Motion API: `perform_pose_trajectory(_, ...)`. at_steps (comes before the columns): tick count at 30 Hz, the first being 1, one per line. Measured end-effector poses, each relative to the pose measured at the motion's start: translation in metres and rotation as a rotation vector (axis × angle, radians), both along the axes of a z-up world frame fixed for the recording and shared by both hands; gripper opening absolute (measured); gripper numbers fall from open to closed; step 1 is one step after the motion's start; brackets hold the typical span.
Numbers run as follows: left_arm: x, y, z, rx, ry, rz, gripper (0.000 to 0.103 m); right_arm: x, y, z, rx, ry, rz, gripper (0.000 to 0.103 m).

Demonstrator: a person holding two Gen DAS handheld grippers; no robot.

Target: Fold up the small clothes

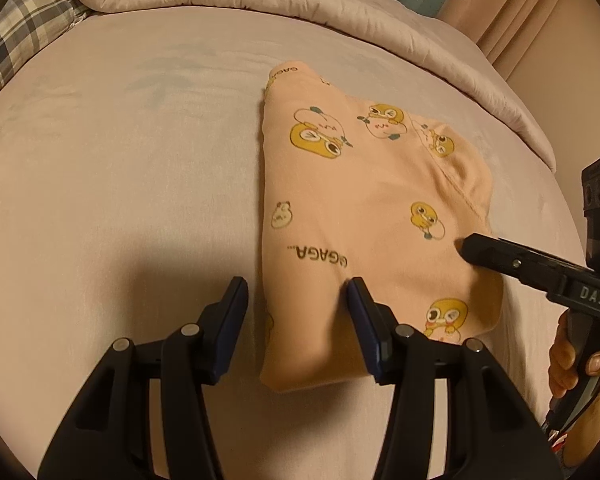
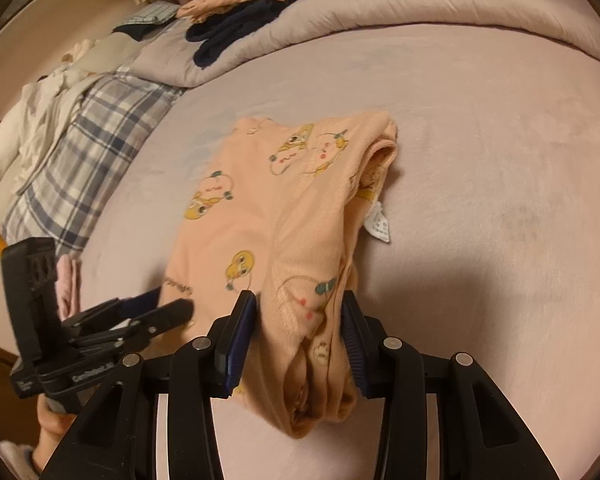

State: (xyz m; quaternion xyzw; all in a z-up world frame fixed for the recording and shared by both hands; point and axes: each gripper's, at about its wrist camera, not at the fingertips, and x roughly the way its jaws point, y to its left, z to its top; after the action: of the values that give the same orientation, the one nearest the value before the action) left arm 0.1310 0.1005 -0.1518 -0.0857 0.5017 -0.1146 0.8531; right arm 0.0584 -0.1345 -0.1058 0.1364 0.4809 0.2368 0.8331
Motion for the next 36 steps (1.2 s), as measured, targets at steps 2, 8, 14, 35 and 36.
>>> perform_pose_trajectory(2, -0.001, -0.001, -0.002, 0.006, 0.001, -0.003, 0.052, -0.002, 0.0, -0.002, -0.015, 0.002, 0.01, 0.045)
perform_pose_trajectory(8, -0.002, -0.003, -0.005, 0.006, 0.014, 0.003, 0.052, -0.001, 0.005, -0.013, -0.078, 0.027, 0.015, 0.045)
perform_pose_trajectory(14, -0.01, -0.005, -0.001, 0.024, 0.017, 0.015, 0.054, -0.006, 0.003, -0.012, -0.085, 0.025, 0.013, 0.045)
perform_pose_trajectory(35, -0.031, -0.017, 0.023, 0.079, -0.009, 0.044, 0.08, -0.031, -0.012, -0.001, -0.123, -0.02, -0.002, 0.052)
perform_pose_trajectory(36, -0.032, -0.017, 0.026, 0.085, -0.013, 0.045, 0.081, -0.031, -0.01, 0.0, -0.128, -0.023, -0.002, 0.052)
